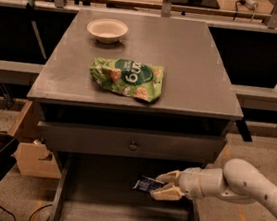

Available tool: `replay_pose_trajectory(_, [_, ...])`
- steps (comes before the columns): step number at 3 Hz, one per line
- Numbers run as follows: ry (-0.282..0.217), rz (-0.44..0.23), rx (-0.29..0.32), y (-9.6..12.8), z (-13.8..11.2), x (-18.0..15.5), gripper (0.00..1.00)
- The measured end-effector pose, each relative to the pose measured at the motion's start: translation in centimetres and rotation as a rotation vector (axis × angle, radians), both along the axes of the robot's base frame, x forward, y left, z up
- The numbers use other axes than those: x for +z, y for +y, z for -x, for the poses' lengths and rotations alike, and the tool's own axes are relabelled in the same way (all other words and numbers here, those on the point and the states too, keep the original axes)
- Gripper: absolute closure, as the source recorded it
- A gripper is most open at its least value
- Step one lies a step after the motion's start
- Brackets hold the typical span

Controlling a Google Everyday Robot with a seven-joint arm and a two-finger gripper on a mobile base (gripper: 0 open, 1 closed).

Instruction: Place rxbar blueberry into middle drawer

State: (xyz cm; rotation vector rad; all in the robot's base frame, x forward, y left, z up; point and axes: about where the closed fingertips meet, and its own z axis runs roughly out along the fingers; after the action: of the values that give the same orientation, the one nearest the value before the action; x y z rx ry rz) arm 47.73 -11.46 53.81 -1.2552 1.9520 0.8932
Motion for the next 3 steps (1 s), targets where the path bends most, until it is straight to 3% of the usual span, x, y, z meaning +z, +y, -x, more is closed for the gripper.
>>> replay_pose_trajectory(1, [-0.002, -0.039, -0.001, 2.8, -0.9, -3.1, 1.0])
replay_pose_trajectory(2, [-0.054, -0.052, -0.009, 5.0, -1.1, -4.9, 1.0])
replay_pose_trajectory(3, [-0.057, -0.05, -0.013, 5.1, -1.3, -4.9, 0.81])
